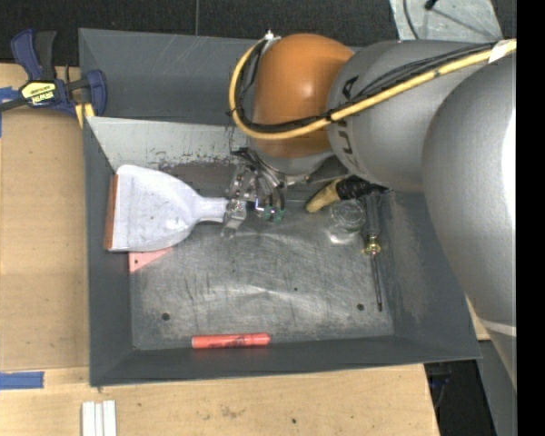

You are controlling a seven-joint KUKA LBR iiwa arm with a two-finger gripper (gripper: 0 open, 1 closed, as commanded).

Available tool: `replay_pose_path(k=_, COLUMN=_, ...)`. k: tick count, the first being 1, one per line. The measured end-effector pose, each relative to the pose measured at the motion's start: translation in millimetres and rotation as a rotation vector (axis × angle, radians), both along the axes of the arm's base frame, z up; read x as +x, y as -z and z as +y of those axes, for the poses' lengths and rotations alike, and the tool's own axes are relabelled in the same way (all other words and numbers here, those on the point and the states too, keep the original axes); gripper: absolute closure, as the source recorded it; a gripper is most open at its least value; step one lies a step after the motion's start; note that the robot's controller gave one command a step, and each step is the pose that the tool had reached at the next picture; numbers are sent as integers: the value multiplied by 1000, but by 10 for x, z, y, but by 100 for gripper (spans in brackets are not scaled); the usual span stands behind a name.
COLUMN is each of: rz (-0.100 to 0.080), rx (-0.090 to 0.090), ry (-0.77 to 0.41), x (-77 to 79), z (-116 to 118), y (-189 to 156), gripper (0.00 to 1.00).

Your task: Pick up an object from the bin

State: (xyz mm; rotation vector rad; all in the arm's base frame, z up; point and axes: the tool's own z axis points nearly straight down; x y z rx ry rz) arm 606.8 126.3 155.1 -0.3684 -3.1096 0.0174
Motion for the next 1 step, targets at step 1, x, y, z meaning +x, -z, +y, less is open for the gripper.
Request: replay_pose_path(k=1, rz=-27, rx=-4, ry=110, x=-13, z=96, y=6, gripper=100)
